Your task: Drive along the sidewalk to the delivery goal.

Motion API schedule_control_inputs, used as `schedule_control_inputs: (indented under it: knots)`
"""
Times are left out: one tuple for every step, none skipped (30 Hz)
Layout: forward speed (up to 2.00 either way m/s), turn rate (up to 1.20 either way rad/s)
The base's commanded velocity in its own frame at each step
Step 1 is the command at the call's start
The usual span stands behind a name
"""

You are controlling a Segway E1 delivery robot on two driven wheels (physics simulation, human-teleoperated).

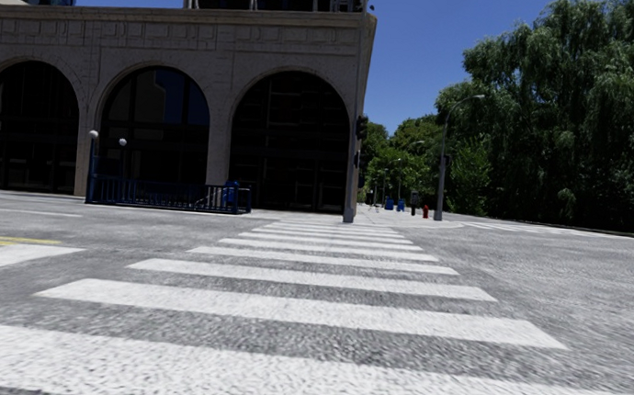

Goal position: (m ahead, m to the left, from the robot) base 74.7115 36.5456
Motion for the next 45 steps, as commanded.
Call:
schedule_control_inputs:
  knots:
    - [2.0, 0.0]
    - [2.0, 0.0]
    - [2.0, 0.0]
    - [2.0, 0.0]
    - [2.0, 0.0]
    - [2.0, 0.0]
    - [2.0, 0.0]
    - [2.0, 0.0]
    - [2.0, 0.0]
    - [2.0, 0.0]
    - [2.0, 0.0]
    - [2.0, 0.0]
    - [2.0, 0.0]
    - [2.0, 0.0]
    - [2.0, 0.0]
    - [2.0, 0.0]
    - [2.0, 0.0]
    - [2.0, 0.0]
    - [2.0, 0.0]
    - [2.0, 0.0]
    - [2.0, 0.0]
    - [2.0, 0.0]
    - [2.0, 0.0]
    - [2.0, 0.0]
    - [2.0, 0.0]
    - [2.0, 0.0]
    - [2.0, 0.0]
    - [2.0, 0.0]
    - [2.0, 0.0]
    - [2.0, 0.0]
    - [2.0, 0.0]
    - [2.0, 0.0]
    - [2.0, 0.0]
    - [2.0, 0.0]
    - [2.0, 0.0]
    - [2.0, 0.0]
    - [2.0, 0.0]
    - [2.0, 0.0]
    - [2.0, 0.0]
    - [2.0, 0.0]
    - [2.0, 0.0]
    - [2.0, 0.0]
    - [2.0, 0.0]
    - [2.0, 0.0]
    - [2.0, 0.0]
